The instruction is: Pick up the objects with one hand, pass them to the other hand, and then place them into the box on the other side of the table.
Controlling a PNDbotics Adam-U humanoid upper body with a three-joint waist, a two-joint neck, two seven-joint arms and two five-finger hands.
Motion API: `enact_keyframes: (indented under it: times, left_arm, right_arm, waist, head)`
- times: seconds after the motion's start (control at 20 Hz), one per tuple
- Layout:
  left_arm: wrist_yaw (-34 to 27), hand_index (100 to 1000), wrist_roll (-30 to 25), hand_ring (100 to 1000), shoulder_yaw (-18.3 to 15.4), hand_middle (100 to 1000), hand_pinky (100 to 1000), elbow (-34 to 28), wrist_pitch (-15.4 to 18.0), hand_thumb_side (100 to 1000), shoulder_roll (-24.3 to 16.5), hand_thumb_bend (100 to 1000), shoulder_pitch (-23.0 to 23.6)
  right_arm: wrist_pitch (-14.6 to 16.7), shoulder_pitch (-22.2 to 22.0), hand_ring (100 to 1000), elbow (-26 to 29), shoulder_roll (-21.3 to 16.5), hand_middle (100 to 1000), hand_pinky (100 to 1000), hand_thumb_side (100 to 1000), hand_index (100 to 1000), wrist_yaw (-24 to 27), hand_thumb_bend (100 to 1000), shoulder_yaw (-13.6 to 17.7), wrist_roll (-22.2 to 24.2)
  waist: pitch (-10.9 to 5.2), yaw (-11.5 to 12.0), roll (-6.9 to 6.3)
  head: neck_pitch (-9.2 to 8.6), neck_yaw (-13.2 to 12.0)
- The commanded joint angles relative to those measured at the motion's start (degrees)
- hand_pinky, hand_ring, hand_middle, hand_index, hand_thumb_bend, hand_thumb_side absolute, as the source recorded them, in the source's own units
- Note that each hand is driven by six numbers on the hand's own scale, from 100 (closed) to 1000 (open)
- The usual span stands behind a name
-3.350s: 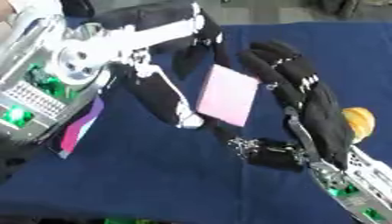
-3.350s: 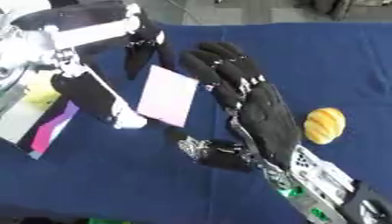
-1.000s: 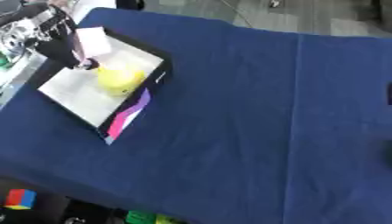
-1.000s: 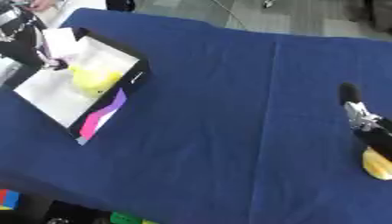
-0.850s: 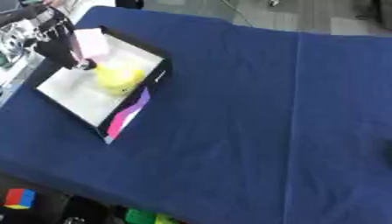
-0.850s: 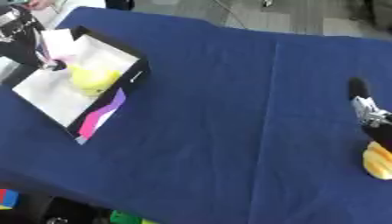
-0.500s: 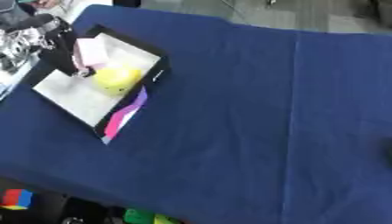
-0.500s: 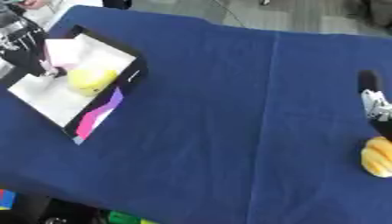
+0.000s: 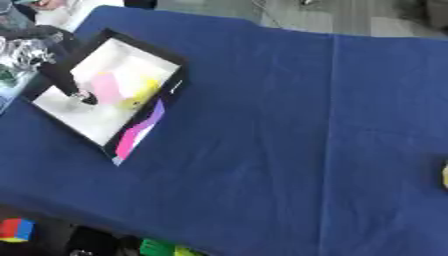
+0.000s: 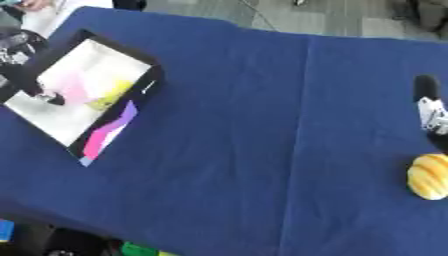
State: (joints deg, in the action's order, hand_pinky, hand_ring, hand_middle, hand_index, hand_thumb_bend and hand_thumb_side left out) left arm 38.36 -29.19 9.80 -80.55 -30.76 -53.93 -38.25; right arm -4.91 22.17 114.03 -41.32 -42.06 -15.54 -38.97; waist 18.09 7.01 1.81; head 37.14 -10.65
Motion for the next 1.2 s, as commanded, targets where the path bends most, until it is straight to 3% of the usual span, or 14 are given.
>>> enact_keyframes:
  times: [0.05, 0.2, 0.25, 0.35, 0.4, 0.45, 0.5, 0.6, 0.7, 0.75, 0.8, 0.95, 1.15, 1.2]
  left_arm:
    - [1.7, 908, -0.7, 863, -1.5, 803, 926, -0.9, -0.2, 202, -1.8, 800, -0.6]
    - [1.5, 907, 0.2, 847, -2.9, 789, 917, -2.7, -0.5, 293, -1.8, 787, -0.4]
    - [0.9, 902, 1.5, 826, -3.7, 775, 905, -4.1, -0.8, 358, -1.7, 763, -0.3]
    - [-1.4, 898, 6.1, 819, -5.7, 770, 901, -7.8, -2.0, 383, -1.6, 750, 0.6]
    - [-3.2, 878, 9.2, 769, -6.8, 747, 880, -10.1, -2.6, 550, -1.4, 550, 0.8]
    - [-6.0, 875, 14.1, 761, -8.6, 745, 872, -13.7, -3.2, 595, -1.0, 492, 1.3]
    - [-9.4, 875, 19.3, 754, -9.7, 747, 860, -17.0, -3.5, 711, -0.7, 388, 2.2]
    - [-15.9, 876, 28.8, 747, -10.8, 744, 855, -21.9, -3.2, 838, -0.1, 347, 4.0]
    - [-22.8, 872, 36.6, 738, -11.8, 732, 851, -25.5, -1.8, 815, 1.4, 483, 5.5]
    - [-26.5, 871, 40.3, 737, -12.2, 731, 850, -26.8, -0.9, 805, 2.1, 496, 6.2]
    - [-29.9, 871, 43.7, 736, -12.4, 731, 842, -28.1, 0.6, 692, 2.8, 606, 6.8]
    - [-40.2, 868, 52.8, 739, -12.8, 739, 829, -30.7, 6.5, 609, 6.1, 645, 8.4]
    - [-49.3, 886, 59.8, 769, -12.6, 771, 839, -31.7, 14.1, 577, 9.8, 666, 9.9]
    - [-50.3, 888, 60.6, 784, -12.5, 791, 844, -31.7, 15.4, 538, 10.5, 696, 10.1]
  right_arm:
    - [-0.1, 0.2, 851, 0.6, -1.7, 847, 888, 148, 946, 0.3, 351, 1.2, -0.7]
    - [0.0, 0.1, 852, 0.6, -1.8, 847, 888, 148, 942, 0.3, 350, 1.5, -1.0]
    - [0.0, 0.0, 851, 0.6, -1.8, 846, 888, 148, 941, 0.4, 349, 1.7, -1.2]
    - [0.0, 0.0, 851, 0.6, -1.8, 846, 888, 148, 940, 0.9, 348, 2.4, -1.7]
    - [-0.1, -0.1, 847, 0.6, -1.9, 838, 884, 137, 932, 1.3, 336, 2.8, -1.9]
    - [-0.4, -0.3, 846, 0.6, -2.1, 835, 883, 128, 929, 2.2, 335, 3.5, -2.1]
    - [-0.8, -0.4, 840, 0.6, -2.3, 825, 880, 109, 921, 3.4, 319, 4.2, -2.0]
    - [-1.8, -0.7, 826, 0.6, -2.8, 806, 872, 100, 907, 6.9, 272, 5.4, -0.6]
    - [-3.6, -1.2, 809, 0.6, -3.9, 778, 864, 100, 893, 12.2, 214, 6.4, 3.7]
    - [-4.4, -1.2, 807, 0.6, -4.6, 776, 864, 100, 892, 14.9, 209, 7.1, 6.8]
    - [-5.3, -1.4, 798, 0.6, -5.3, 766, 859, 138, 887, 17.5, 162, 7.6, 10.2]
    - [-8.6, -1.6, 791, 0.6, -8.3, 750, 856, 198, 882, 26.5, 100, 9.9, 22.2]
    - [-10.9, -1.7, 805, 0.6, -12.6, 770, 866, 231, 889, 33.3, 159, 12.1, 38.5]
    - [-11.0, -1.7, 818, 0.6, -13.5, 775, 874, 182, 890, 33.7, 205, 12.4, 42.4]
  waist:
    - [-1.13, -0.1, -0.27]
    - [-1.11, -0.1, -0.20]
    - [-1.09, -0.1, -0.15]
    - [-1.00, 0.0, -0.02]
    - [-0.95, 0.0, 0.12]
    - [-0.85, 0.1, 0.32]
    - [-0.77, 0.1, 0.47]
    - [-0.65, 0.0, 0.71]
    - [-0.64, -0.1, 1.03]
    - [-0.67, -0.1, 1.15]
    - [-0.69, -0.2, 1.30]
    - [-0.87, -0.2, 1.65]
    - [-1.08, -0.3, 1.91]
    - [-1.11, -0.3, 1.96]
  head:
    - [-0.14, 0.8]
    - [0.02, 1.4]
    - [0.07, 1.7]
    - [0.06, 2.6]
    - [0.05, 4.0]
    - [-0.05, 5.4]
    - [-0.14, 6.7]
    - [-0.34, 9.0]
    - [-0.52, 11.1]
    - [-0.53, 11.8]
    - [-0.53, 12.4]
    - [-0.21, 13.8]
    - [0.15, 14.6]
    - [0.19, 14.8]
